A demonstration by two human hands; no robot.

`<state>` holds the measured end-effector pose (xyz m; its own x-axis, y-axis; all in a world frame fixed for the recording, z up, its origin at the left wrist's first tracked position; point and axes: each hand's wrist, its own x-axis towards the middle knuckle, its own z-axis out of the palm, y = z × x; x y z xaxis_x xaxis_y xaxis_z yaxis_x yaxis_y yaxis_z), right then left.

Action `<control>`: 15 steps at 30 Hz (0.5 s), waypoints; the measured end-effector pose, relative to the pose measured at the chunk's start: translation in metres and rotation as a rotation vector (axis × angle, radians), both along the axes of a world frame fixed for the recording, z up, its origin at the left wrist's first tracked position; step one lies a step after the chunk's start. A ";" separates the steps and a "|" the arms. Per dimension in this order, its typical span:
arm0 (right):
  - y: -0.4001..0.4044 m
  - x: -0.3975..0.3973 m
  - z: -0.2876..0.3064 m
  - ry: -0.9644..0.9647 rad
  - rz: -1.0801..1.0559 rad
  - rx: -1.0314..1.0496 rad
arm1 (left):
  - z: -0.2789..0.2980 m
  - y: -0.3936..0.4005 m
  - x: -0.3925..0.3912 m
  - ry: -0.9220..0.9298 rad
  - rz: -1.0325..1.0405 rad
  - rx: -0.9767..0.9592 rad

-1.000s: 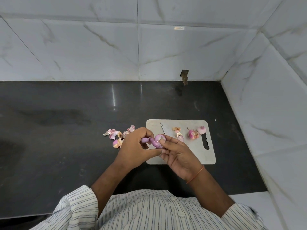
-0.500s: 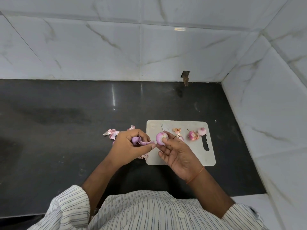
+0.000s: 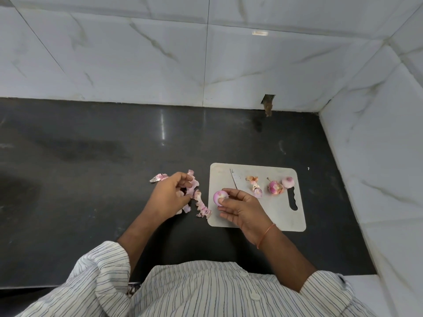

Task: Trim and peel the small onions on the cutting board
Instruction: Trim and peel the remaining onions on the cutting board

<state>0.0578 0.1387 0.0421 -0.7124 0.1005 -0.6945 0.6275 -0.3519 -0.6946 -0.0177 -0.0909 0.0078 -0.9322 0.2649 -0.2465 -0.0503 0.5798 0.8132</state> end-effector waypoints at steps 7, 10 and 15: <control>0.002 -0.009 -0.021 0.039 0.127 0.209 | 0.004 0.000 0.000 0.084 0.043 0.025; 0.006 -0.012 -0.024 0.045 0.169 0.315 | 0.006 0.002 0.001 0.124 -0.017 0.005; 0.015 -0.015 -0.032 0.105 0.238 0.474 | 0.008 0.010 -0.002 0.316 -0.232 -0.144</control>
<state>0.0424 0.1532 0.0098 -0.8169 0.2130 -0.5360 0.5702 0.1582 -0.8061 -0.0196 -0.0813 0.0160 -0.8875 0.4608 -0.0074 0.3345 0.6553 0.6773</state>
